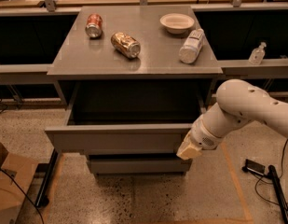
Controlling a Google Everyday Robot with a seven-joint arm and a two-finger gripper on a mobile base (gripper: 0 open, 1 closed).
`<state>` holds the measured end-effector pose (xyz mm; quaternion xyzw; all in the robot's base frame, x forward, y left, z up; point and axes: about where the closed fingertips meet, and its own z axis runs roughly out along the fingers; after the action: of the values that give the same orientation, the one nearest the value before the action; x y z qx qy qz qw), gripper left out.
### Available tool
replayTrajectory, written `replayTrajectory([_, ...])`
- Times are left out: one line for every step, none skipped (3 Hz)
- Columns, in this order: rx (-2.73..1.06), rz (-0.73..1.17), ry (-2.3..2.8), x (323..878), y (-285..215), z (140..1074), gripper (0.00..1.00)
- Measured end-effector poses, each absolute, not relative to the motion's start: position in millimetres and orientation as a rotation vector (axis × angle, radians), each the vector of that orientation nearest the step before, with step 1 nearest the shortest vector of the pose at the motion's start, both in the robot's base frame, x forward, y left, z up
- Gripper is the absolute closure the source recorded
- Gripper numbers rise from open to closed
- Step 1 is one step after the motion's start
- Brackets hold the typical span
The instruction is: Close top drawer
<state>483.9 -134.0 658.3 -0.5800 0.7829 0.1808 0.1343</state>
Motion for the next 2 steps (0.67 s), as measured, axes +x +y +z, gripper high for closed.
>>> replayTrajectory([-1.669, 0.388, 2.132, 538.2, -129.7, 672.5, 1.00])
replayTrajectory([-1.669, 0.349, 2.084, 556.1, -129.0, 681.5, 1.00])
